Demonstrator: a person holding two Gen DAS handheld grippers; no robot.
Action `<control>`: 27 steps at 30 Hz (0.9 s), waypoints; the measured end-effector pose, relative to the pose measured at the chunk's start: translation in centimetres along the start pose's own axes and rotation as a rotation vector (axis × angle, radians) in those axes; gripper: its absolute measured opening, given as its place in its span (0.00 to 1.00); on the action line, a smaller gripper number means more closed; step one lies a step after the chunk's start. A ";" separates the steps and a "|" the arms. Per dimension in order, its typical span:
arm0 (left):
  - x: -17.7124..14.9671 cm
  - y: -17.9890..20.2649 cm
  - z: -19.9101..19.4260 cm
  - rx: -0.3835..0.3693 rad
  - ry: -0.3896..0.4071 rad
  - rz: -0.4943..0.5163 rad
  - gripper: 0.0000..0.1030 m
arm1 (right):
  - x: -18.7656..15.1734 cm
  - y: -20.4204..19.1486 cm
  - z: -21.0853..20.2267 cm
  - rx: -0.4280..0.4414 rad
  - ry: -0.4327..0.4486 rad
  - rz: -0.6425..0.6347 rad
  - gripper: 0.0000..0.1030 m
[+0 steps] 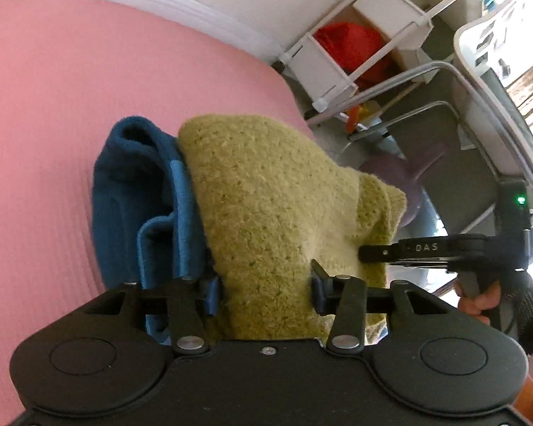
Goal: Fold clothes
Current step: 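Carry the vest with the left gripper onto the teal fleece garment, then open the left gripper to drop the vest on the fleece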
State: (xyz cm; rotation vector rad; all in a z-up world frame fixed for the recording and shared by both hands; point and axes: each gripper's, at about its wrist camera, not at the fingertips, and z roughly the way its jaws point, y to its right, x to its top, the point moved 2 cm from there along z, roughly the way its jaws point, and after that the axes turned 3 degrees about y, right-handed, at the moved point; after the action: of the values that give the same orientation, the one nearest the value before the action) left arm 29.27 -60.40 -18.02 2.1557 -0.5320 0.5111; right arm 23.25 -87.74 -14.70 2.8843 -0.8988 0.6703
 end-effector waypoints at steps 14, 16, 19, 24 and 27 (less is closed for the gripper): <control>-1.6 0.4 -2.7 0.086 0.069 0.009 0.62 | -1.4 -0.3 -3.1 -0.047 0.127 0.162 0.35; -1.8 1.7 -4.4 0.134 0.151 0.079 0.59 | -1.7 -0.4 -4.1 -0.066 0.180 0.210 0.34; -2.4 3.2 -6.1 0.171 0.200 0.177 0.59 | -2.6 -1.6 -6.6 -0.130 0.292 0.209 0.36; -4.1 4.7 -8.2 0.183 0.200 0.302 0.60 | -6.9 -4.5 -9.5 -0.104 0.357 0.223 0.34; -4.9 3.7 -9.6 0.206 0.181 0.283 0.62 | -8.9 -6.4 -10.6 -0.097 0.346 0.156 0.35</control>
State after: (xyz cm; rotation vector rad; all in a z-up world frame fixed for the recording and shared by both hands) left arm 21.53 -53.76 -12.80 2.2093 -0.7131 0.9437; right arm 16.10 -75.87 -8.29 2.5206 -1.0731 1.0646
